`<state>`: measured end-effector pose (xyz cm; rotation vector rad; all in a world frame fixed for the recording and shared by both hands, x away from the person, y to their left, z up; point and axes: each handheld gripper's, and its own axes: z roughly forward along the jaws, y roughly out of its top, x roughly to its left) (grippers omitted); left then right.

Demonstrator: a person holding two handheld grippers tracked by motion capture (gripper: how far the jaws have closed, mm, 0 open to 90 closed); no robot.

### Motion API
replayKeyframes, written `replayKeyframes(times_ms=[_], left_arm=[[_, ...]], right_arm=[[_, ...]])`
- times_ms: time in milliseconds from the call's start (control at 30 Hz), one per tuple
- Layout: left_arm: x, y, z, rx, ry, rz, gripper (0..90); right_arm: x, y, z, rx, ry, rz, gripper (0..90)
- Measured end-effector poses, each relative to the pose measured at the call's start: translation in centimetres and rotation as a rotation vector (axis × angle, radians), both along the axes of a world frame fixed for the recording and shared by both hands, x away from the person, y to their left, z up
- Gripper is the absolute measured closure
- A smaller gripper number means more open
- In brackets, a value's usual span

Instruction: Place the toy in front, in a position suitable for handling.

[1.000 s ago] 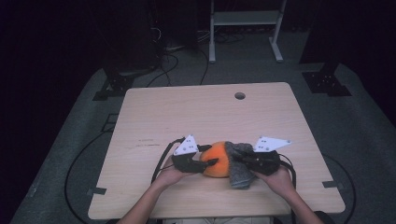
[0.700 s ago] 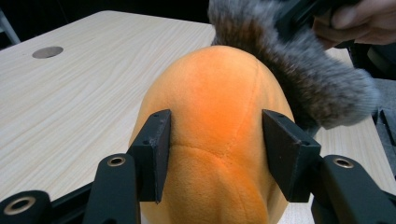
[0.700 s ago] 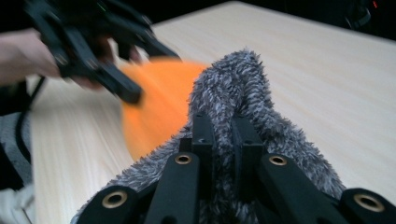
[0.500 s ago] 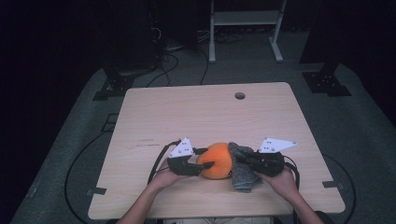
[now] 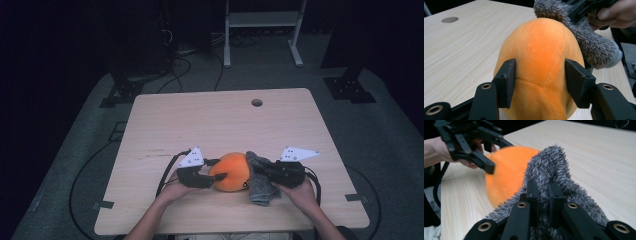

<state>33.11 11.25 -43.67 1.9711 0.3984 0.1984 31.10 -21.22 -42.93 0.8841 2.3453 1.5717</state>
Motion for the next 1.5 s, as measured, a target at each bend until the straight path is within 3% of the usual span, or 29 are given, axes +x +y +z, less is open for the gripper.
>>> replayKeyframes(times_ms=[100,167,267,367,567,633,733,833,900,967,1033,1133,1267,1333,1400,1433,1467,1500], left_arm=[[0.0,-0.1,0.1,0.004,-0.001,-0.007,44.8],[-0.2,-0.2,0.1,0.013,-0.012,-0.012,44.8],[-0.4,-0.5,0.1,0.014,-0.021,-0.017,44.9],[-0.5,-0.6,0.1,0.019,-0.030,-0.023,45.0],[-0.5,-0.8,0.2,0.015,-0.031,-0.036,45.0],[-0.6,-1.0,0.2,0.016,-0.035,-0.047,45.0],[-0.9,-1.6,0.0,0.010,-0.039,-0.053,45.0],[-1.1,-1.8,0.1,0.015,-0.047,-0.053,44.9],[-1.1,-1.8,0.1,0.016,-0.047,-0.057,44.7],[-1.1,-1.9,0.1,0.010,-0.041,-0.058,44.0],[-0.8,-1.8,0.1,0.000,-0.028,-0.061,43.4],[-0.8,-1.8,0.1,0.001,-0.027,-0.067,43.5],[-1.1,-2.2,0.2,0.009,-0.043,-0.079,43.3],[-0.9,-2.0,0.4,-0.016,-0.004,-0.076,38.0],[-0.4,-1.7,0.6,-0.053,0.050,-0.024,29.1],[-0.1,-1.8,0.5,-0.025,0.073,0.008,21.2],[0.2,-1.8,0.3,-0.013,0.104,-0.005,19.9],[0.1,-1.9,0.0,-0.026,0.105,-0.018,24.5]], right_arm=[[0.1,-1.0,-1.1,-0.043,0.044,-0.052,81.5],[0.0,-1.4,-1.3,-0.034,0.060,-0.056,81.6],[-0.3,-0.9,-0.1,0.028,0.014,-0.032,81.5],[-0.4,0.0,0.6,0.027,-0.032,-0.009,81.1],[-0.1,-1.1,-0.5,-0.030,0.019,-0.045,81.4],[-0.6,-1.2,0.1,0.003,-0.006,-0.034,81.5],[-1.4,-0.4,1.5,0.063,-0.070,0.036,81.4],[-1.6,0.9,1.9,0.021,-0.099,0.073,81.3],[-1.4,1.3,1.2,-0.034,-0.085,0.069,81.2],[-1.3,0.8,0.7,-0.055,-0.072,0.056,81.2],[-1.5,0.3,0.7,-0.105,-0.084,0.025,81.3],[-1.8,0.0,1.2,-0.085,-0.097,0.025,81.3],[-1.8,1.4,2.1,-0.054,-0.126,0.074,80.7],[-1.4,1.8,1.7,-0.077,-0.103,0.082,80.9],[-1.3,1.4,1.3,-0.057,-0.080,0.075,81.1],[-1.4,1.2,1.2,-0.064,-0.079,0.067,81.2],[-1.4,0.8,1.0,-0.069,-0.075,0.057,81.2],[-1.4,0.4,0.9,-0.069,-0.064,0.054,81.2]])
